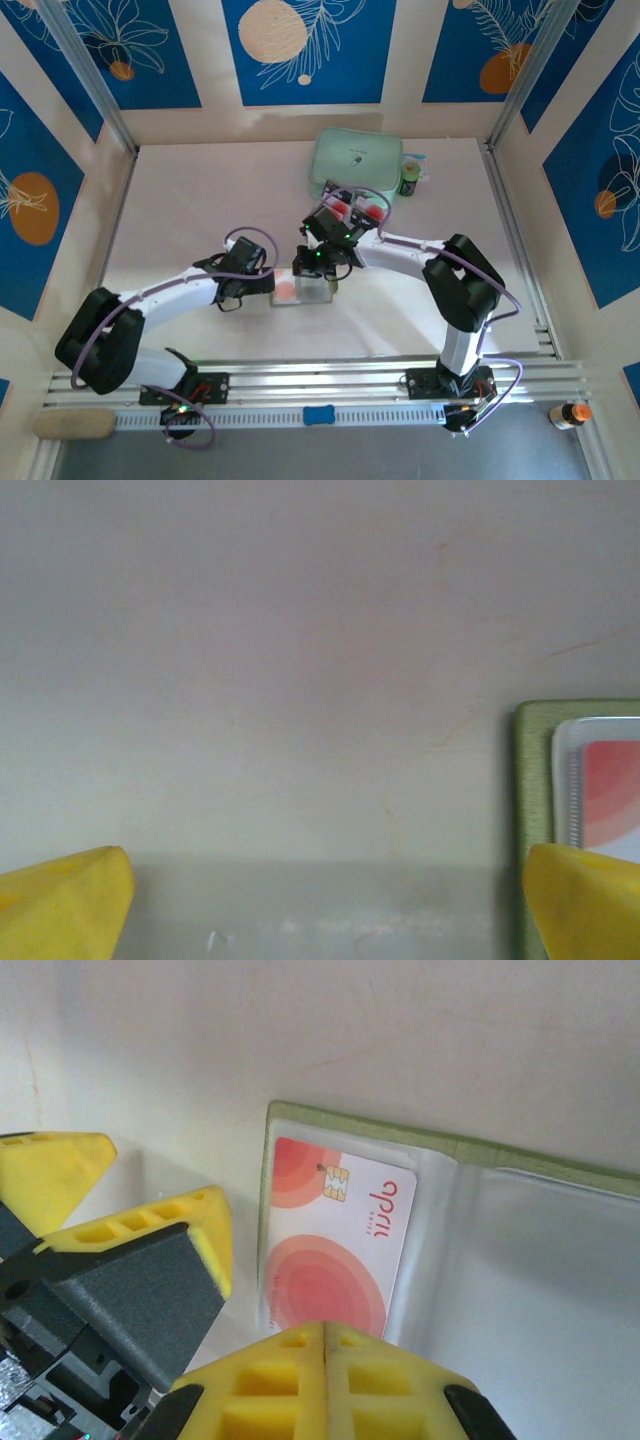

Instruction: Put the credit cards into the card holder

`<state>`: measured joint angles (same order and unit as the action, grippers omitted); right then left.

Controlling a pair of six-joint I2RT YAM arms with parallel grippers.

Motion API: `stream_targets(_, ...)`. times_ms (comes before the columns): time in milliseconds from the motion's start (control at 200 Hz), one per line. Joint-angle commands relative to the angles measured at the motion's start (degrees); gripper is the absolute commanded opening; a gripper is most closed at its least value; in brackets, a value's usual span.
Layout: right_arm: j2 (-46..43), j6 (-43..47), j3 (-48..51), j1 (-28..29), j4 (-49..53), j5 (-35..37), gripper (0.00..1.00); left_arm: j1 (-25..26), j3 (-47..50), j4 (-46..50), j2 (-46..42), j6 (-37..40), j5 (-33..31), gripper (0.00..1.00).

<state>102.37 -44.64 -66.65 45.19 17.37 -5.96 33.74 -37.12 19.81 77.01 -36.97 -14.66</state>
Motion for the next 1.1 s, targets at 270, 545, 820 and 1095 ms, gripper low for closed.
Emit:
stream_targets(270,-9.8,6.9,5.3,-4.8,5.2,5.8,0.18,-0.6,-2.4,2.1,-11.1,1.3,3.0,1.00)
stream_targets(545,-12.0,9.1,9.0,-8.3,4.7,4.6,0.16,2.4,-2.2,-2.1,-11.7,-4.4,6.7,1.00)
stream_targets(820,-6.7,10.4,6.8,-9.1,3.5,0.7,0.05,8.6,-3.1,-4.9,-4.8,-7.8,5.7,1.00)
stream_targets(1095,-1.0,10.5,3.5,-8.1,2.8,-1.6,0.01,11.0,-4.5,-5.7,0.7,-7.2,5.1,1.00)
